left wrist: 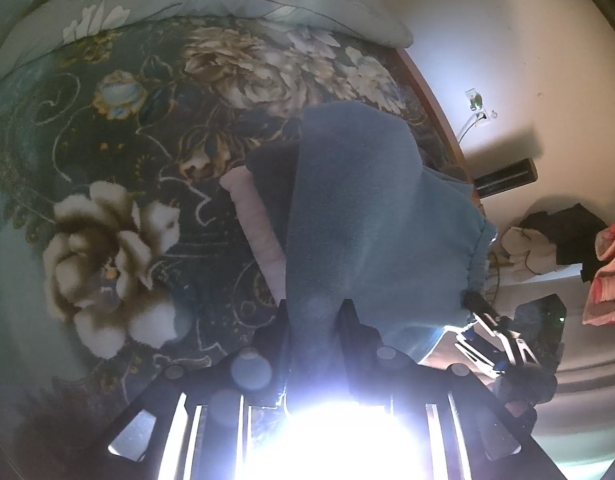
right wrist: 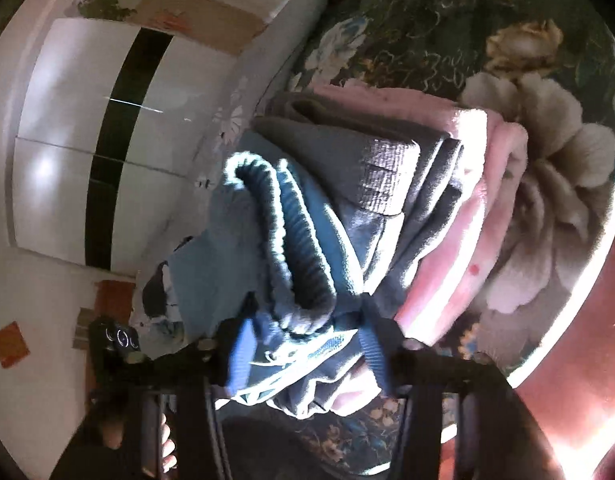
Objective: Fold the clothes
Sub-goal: 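Lift the folded sweatpants with both grippers and carry them onto the clothes stack, then lower the sweatpants onto the stack and open both grippers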
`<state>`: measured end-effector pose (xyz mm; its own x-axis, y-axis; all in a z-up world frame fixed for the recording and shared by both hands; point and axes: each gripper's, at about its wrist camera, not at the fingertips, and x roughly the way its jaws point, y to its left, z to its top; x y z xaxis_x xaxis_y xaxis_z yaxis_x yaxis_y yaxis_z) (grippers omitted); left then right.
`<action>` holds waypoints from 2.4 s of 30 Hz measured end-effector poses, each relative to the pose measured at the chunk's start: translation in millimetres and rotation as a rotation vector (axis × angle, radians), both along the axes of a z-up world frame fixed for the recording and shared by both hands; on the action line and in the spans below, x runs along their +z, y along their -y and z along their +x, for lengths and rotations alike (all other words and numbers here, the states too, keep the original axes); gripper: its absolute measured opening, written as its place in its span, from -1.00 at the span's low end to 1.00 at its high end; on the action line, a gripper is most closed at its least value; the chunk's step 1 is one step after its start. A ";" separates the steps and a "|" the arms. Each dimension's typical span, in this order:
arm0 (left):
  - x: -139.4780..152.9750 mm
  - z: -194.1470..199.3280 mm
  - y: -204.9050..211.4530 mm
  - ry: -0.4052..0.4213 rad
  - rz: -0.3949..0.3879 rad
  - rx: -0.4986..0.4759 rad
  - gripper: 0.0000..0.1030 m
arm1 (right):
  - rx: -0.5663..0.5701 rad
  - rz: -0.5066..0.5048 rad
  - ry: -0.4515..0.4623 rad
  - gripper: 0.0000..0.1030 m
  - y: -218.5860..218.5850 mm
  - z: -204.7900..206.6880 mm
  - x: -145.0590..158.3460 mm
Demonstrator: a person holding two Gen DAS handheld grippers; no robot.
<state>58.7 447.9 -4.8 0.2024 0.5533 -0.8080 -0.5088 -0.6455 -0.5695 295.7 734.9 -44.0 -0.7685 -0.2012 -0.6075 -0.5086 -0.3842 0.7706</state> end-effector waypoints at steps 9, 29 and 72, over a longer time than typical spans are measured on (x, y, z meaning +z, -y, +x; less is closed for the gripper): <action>26.3 6.6 -5.5 -0.098 0.036 -0.033 -0.60 | 0.044 0.179 0.040 -0.41 8.3 -14.7 44.3; -6.2 12.3 -28.5 0.072 0.113 0.047 -0.57 | 0.113 0.276 0.131 -0.41 -42.2 -32.9 44.7; 17.6 0.3 -74.5 -0.203 -0.023 -0.086 -0.40 | 0.168 0.501 0.217 -0.21 -19.2 -74.5 52.0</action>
